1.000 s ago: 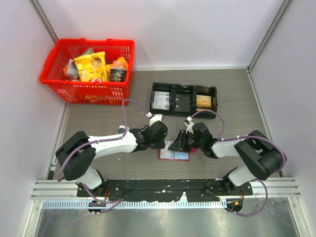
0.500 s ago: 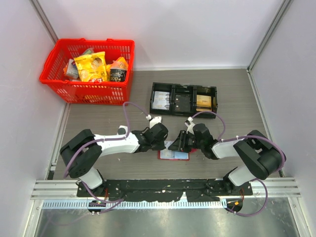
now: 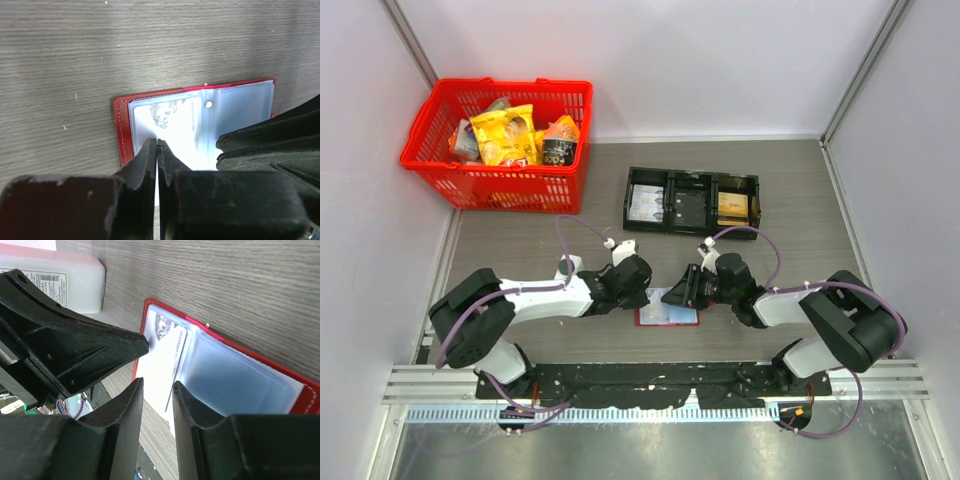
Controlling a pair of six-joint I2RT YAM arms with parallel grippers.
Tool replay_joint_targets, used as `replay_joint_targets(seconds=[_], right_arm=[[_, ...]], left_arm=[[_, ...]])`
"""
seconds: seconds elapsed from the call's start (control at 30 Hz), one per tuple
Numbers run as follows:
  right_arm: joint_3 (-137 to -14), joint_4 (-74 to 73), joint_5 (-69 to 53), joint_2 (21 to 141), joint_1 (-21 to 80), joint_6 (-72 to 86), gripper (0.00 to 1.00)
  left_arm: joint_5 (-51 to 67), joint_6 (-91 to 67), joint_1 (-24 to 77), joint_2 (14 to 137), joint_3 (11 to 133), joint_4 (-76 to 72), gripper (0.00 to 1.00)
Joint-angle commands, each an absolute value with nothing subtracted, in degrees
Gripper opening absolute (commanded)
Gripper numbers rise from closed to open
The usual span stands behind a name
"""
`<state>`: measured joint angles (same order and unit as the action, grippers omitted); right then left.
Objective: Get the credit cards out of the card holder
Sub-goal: Remove the credit card from the card holder.
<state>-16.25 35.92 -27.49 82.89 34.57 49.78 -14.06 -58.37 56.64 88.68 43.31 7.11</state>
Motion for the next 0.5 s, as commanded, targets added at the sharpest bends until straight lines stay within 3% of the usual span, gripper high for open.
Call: replay_joint_targets(seconds=[0.0,0.23,0.47], right_arm=[[-16.0,38.7,-27.7,82.9,34.9,49.7,0.35],[-16.8,37.1,-27.1,84.3,34.9,48.9,0.35],[-17.2,36.9,-27.4,84.7,34.9,49.0,0.36]], left_arm=[[-15.6,-58.3,56.7,86.3,42.7,10.0,0.08],[-15.6,-57.0,56.8,81.9,44.4,10.9,0.23],[-15.9,-55.0,56.7,83.4,45.7,12.8,0.24]])
